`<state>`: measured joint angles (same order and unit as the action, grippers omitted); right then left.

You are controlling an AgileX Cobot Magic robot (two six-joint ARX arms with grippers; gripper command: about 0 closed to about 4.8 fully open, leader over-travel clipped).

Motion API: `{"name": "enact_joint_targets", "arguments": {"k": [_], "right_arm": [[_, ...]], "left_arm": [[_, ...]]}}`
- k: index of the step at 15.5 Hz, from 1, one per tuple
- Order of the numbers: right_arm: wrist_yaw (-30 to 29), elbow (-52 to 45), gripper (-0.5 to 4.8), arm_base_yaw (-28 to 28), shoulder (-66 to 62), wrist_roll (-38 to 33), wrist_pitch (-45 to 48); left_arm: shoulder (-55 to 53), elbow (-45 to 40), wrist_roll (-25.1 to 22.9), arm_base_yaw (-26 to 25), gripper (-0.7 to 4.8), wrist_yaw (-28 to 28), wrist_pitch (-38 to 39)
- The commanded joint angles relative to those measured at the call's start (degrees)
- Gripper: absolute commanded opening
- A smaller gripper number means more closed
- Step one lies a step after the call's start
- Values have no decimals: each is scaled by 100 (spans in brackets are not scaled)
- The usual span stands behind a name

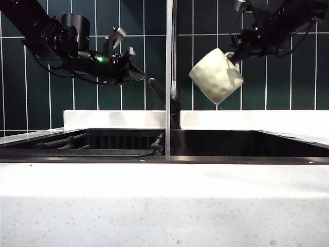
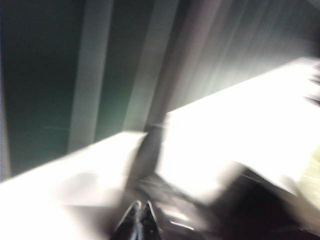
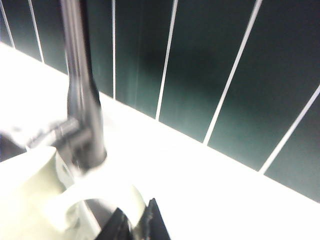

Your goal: Pick up the mug next to the sink, go to the faucet to get some water, pour the water into the sink, and finally put the mug back to its place.

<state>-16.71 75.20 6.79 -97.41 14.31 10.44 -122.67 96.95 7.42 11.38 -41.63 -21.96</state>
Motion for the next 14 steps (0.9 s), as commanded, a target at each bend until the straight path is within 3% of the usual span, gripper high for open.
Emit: {"name": "enact_joint_targets", "arguments": {"k": [1, 2, 3, 7, 11, 12, 14], "right_arm": [[-98, 76, -1, 20, 125, -31, 476], [-98, 76, -1, 22, 125, -31, 483], [-98, 76, -1, 22, 125, -33, 483], [-98, 76, -1, 22, 125, -33, 483], [-96, 76, -1, 22, 127, -33, 485], [-96, 76, -1, 22, 127, -33, 485], [-94, 76, -1, 22, 127, -33, 485]], "left_arm": [[39, 33, -190, 9, 34, -750, 323], [39, 33, -302, 7, 128, -1064, 568], [46, 33, -297, 4, 152, -1154, 835], [68, 35, -348, -81, 153, -1709, 1088], [66, 42, -549, -66, 152, -415, 551], [66, 46, -546, -66, 152, 210, 284], [66, 76, -546, -66, 152, 732, 162]]}}
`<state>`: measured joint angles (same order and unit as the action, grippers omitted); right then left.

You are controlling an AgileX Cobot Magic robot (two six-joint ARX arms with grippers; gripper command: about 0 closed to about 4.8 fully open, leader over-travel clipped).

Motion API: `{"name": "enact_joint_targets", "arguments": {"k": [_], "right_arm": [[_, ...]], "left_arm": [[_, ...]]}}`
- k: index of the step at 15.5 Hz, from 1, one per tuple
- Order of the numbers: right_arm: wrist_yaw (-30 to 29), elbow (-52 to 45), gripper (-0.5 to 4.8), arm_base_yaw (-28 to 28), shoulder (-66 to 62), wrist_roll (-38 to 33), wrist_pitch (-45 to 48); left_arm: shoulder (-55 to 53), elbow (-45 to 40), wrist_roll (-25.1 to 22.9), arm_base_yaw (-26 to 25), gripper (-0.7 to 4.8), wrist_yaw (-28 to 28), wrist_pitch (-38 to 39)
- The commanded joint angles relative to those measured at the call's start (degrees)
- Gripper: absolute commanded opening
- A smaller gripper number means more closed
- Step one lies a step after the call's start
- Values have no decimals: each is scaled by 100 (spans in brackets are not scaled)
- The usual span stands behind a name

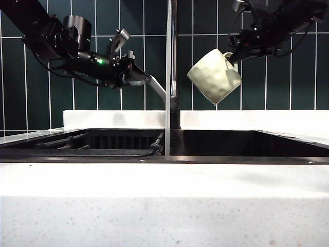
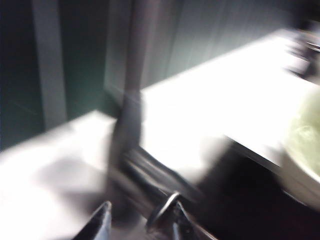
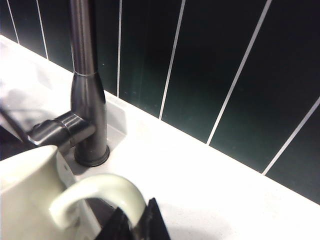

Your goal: Pick up the mug next to the sink, go to the faucet to get some water, pour the water into the sink, and finally put the mug back to its place.

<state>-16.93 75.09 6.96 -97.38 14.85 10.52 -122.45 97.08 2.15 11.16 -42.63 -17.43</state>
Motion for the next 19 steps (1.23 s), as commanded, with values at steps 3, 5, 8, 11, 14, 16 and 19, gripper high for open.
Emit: {"name": "enact_joint_targets", "arguments": {"k": [3, 5, 8, 11, 14, 16, 19], "right_arm": [[-55, 87, -1, 2, 142, -83, 474], [42, 92, -1, -57, 212, 210, 472], [199, 92, -1, -61, 356, 1593, 372], [225, 92, -1, 0, 378, 2907, 101], [706, 92, -1, 236, 413, 4452, -398], [1067, 90, -1, 435, 444, 5366, -555], [1338, 90, -1, 730, 546, 6085, -557]], "left_arm": [[79, 61, 149, -46, 152, 887, -269], [223, 61, 391, -57, 142, 466, -258], [741, 59, 577, -96, 80, 402, -177], [1141, 59, 905, -96, 49, 400, 302], [1663, 57, 883, -96, -6, 400, 1281], [2065, 55, 852, -96, -6, 402, 2041], [2769, 55, 205, -96, -6, 699, 3519]]}}
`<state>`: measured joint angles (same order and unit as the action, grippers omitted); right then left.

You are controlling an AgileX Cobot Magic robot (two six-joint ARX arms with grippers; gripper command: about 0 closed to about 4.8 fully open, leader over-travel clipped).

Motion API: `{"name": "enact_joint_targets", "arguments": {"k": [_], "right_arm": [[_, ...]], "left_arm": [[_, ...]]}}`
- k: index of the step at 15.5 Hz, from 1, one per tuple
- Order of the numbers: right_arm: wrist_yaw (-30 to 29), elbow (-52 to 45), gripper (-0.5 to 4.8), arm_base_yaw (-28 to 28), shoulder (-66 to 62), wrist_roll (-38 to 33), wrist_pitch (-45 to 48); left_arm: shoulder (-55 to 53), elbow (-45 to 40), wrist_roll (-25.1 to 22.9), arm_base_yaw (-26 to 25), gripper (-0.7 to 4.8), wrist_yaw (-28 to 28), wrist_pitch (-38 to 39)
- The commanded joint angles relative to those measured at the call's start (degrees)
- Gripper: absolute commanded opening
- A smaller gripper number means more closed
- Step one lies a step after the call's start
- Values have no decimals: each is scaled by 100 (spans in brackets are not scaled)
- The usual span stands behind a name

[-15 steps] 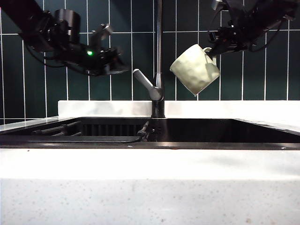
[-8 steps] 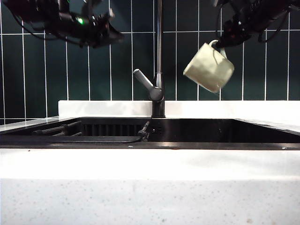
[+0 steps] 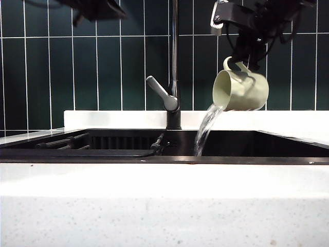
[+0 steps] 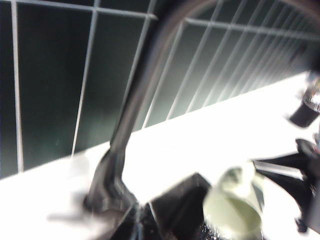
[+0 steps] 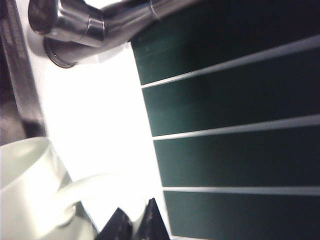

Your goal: Pick up the mug next to the sink, go to the faucet to get some water, pour the water into the sink, and finally put the mug back to its place.

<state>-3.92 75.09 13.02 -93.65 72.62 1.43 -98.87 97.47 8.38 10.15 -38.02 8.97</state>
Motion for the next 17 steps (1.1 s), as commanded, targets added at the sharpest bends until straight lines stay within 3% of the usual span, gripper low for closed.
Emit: {"name": "enact_joint_targets", "arguments": {"k": [1, 3, 6, 7, 11, 15, 17], "right_arm": [[37, 90, -1, 144, 216, 308, 345], [42, 90, -1, 177, 313, 306, 317], [35, 90, -1, 205, 509, 621, 166], [35, 87, -1, 208, 529, 1008, 101], [-4, 87, -1, 278, 527, 1307, 44], [-2, 63, -1, 293, 529, 1309, 2], [83, -28, -1, 293, 542, 981, 15]], "left_arm": [[658, 13, -520, 4, -6, 452, 1355], [1134, 7, -815, 7, -6, 920, 1974], [2004, -463, -861, 7, -6, 1419, 2006], [2531, -957, -859, 7, -6, 1648, 1923], [3790, -2485, -750, 7, -6, 2028, 1860], [5058, -3928, -625, 4, -6, 2446, 1764], [5716, -4474, -629, 4, -6, 2621, 1764]]}}
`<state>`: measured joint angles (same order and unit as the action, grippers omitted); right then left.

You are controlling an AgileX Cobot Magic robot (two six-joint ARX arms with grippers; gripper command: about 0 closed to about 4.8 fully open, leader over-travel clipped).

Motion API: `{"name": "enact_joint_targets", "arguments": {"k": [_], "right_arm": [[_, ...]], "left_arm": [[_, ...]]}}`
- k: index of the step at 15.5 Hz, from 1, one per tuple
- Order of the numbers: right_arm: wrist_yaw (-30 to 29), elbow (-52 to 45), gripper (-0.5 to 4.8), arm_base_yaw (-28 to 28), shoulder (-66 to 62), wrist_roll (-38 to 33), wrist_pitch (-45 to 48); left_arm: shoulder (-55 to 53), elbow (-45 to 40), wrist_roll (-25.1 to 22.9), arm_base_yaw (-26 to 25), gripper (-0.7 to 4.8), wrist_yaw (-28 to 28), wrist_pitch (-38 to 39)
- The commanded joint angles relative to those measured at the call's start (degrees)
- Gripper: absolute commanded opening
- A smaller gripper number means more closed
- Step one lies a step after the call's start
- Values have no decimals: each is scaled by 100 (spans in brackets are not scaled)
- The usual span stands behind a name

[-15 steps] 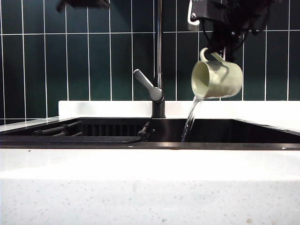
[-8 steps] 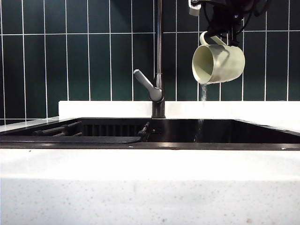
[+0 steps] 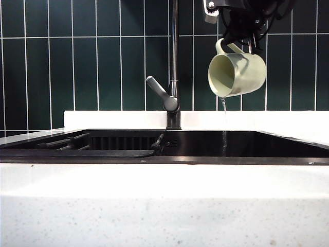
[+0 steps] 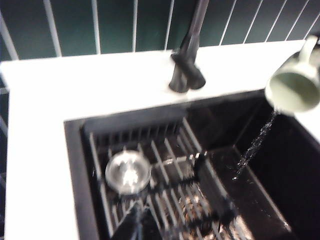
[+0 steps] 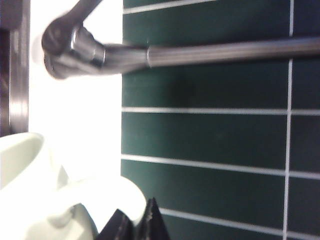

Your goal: Pick up the mug next to the sink, go to the faucet to get some water, pour the water into the sink, and finally put the mug back to its place.

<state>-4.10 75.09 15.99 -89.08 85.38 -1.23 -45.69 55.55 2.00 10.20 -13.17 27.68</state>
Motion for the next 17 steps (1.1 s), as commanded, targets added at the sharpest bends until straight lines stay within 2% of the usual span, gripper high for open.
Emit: {"name": "enact_joint_targets", "arguments": {"k": [1, 2, 4, 7, 8, 9, 11, 14, 15, 16, 17], "right_arm": [[98, -61, -1, -7, 96, -772, 267], [98, -61, -1, -7, 96, -1176, 267], [98, -68, -1, -63, 96, -2531, 264], [92, -116, -1, -278, 96, -3891, 297], [90, -157, -1, -415, 96, -4437, 330], [96, -256, -1, -708, 96, -5471, 450], [46, -452, -1, -1152, 96, -6636, 706], [-94, -1043, -1, -1746, 114, -7995, 1453], [-92, -1473, -1, -1976, 138, -8459, 1971], [-68, -1720, -1, -2057, 142, -8594, 2299], [11, -2277, -1, -2197, 195, -8730, 3016]], "left_arm": [[758, -516, 13, 0, -6, 260, -107], [992, -658, 11, 0, -6, 289, -107], [1569, -999, -4, 0, -6, 284, -61], [2212, -1320, -4, 0, -6, 284, 234], [2356, -1384, -4, 0, -6, 284, 317], [2583, -1464, -4, 0, -6, 282, 476], [2675, -1504, -4, 0, -6, 284, 509], [2677, -1504, -4, 0, -6, 286, 505], [2677, -1504, -7, 0, -6, 286, 501], [2677, -1504, -4, 0, -6, 286, 501], [2677, -1504, -4, 0, -6, 286, 501]]}}
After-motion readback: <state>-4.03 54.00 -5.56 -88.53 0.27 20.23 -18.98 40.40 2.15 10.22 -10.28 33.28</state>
